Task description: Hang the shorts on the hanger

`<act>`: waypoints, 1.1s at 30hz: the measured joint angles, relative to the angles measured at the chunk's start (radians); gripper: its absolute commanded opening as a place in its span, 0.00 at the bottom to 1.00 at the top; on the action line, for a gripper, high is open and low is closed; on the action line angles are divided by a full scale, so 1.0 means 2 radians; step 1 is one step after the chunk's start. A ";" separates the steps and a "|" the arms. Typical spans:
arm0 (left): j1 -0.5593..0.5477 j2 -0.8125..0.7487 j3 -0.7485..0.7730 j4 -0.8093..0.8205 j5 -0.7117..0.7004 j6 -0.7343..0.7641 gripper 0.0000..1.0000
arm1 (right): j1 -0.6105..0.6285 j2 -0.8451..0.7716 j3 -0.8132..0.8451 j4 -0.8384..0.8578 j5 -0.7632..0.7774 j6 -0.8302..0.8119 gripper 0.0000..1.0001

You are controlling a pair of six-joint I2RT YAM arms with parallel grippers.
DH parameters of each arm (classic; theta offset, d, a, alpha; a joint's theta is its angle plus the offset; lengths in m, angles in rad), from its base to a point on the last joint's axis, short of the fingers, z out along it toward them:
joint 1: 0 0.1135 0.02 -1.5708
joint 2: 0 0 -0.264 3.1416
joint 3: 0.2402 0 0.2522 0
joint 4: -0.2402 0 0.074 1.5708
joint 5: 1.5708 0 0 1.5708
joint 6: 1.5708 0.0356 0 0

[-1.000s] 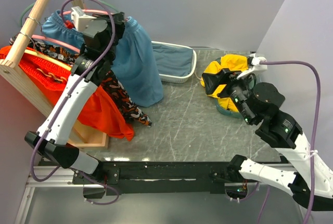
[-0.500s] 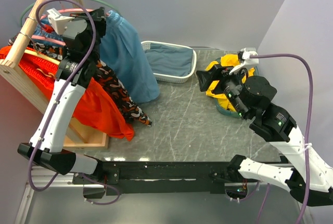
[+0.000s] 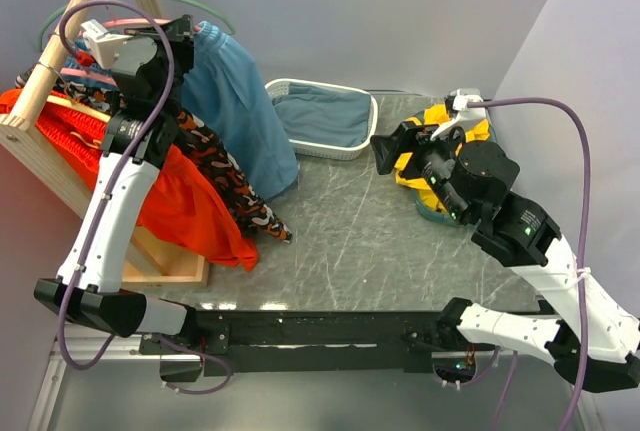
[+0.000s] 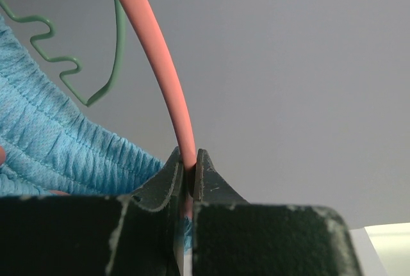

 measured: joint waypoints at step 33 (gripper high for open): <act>0.028 -0.057 -0.053 -0.069 0.026 0.027 0.78 | -0.002 0.100 -0.007 0.066 -0.117 0.013 0.86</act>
